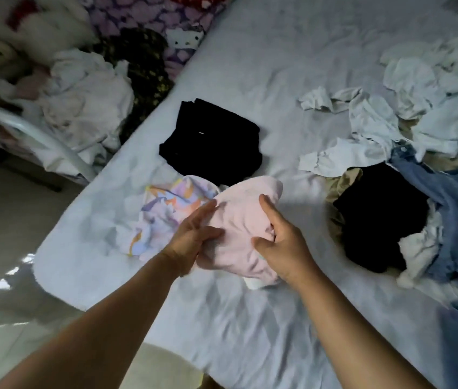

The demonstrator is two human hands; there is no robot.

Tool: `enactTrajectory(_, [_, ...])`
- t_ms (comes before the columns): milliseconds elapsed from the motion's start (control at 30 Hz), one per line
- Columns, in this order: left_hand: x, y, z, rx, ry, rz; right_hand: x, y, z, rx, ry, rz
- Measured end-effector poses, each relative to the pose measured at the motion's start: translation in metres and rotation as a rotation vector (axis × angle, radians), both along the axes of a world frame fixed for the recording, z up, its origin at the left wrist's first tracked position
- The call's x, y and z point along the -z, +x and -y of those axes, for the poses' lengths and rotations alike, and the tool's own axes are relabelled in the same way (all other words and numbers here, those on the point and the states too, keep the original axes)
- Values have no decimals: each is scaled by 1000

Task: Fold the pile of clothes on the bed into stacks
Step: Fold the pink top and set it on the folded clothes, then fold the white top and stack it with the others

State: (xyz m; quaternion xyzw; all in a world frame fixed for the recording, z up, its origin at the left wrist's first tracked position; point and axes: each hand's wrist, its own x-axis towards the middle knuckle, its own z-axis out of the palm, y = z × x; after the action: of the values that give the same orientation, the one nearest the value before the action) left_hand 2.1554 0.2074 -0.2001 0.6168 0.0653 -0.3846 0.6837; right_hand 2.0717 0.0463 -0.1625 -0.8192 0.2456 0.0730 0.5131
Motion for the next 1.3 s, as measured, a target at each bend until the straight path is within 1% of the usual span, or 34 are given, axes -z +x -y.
enactTrajectory(100, [-11, 31, -37, 145, 229, 259, 9, 26, -27, -107, -45, -62])
enactTrajectory(200, [-17, 57, -67, 293, 456, 549, 16, 48, -52, -198, -76, -36])
enactTrajectory(233, [-19, 64, -72, 303, 485, 618, 17, 54, -58, -214, -85, -22])
enactTrajectory(300, [-23, 74, -83, 260, 476, 723, 19, 66, -71, -219, -93, 0])
enactTrajectory(367, [-21, 81, -91, 211, 482, 801, 22, 72, -82, -193, -41, 31])
enactTrajectory(433, [-11, 82, -99, 194, 525, 830, 32, 72, -91, -160, 43, 43])
enactTrajectory(467, [-4, 81, -103, 210, 562, 824, 39, 70, -95, -142, 84, 19])
enactTrajectory(533, [13, 76, -111, 309, 711, 752, 58, 62, -101, -90, 148, -105])
enactTrajectory(600, [34, 69, -120, 455, 896, 621, 71, 51, -102, -72, 141, -304])
enactTrajectory(633, [43, 66, -124, 512, 962, 587, 75, 45, -102, -78, 132, -392])
enactTrajectory(700, [55, 59, -127, 563, 1041, 596, 81, 37, -101, -108, 125, -469])
enactTrajectory(800, [64, 50, -124, 596, 1072, 638, 87, 31, -98, -125, 68, -486])
enactTrajectory(900, [70, 40, -110, 740, 1102, 709, 91, 26, -89, -112, -51, -448])
enactTrajectory(967, [75, 33, -101, 844, 1160, 739, 92, 19, -77, -70, -207, -412])
enactTrajectory(1000, [76, 30, -95, 859, 1180, 752, 92, 14, -70, -18, -301, -392])
enactTrajectory(1067, [76, 22, -86, 807, 1190, 789, 97, 2, -54, 117, -493, -381])
enactTrajectory(1100, [77, 19, -80, 768, 1167, 816, 101, -5, -47, 183, -545, -407])
enactTrajectory(1133, [78, 15, -74, 734, 1127, 843, 106, -11, -40, 240, -539, -454])
enactTrajectory(1200, [77, 4, -62, 717, 1023, 916, 119, -24, -29, 298, -407, -510])
enactTrajectory(1233, [79, -1, -57, 717, 958, 969, 125, -29, -26, 295, -319, -511])
enactTrajectory(1300, [84, -14, -46, 727, 836, 1017, 133, -39, -20, 277, -184, -479])
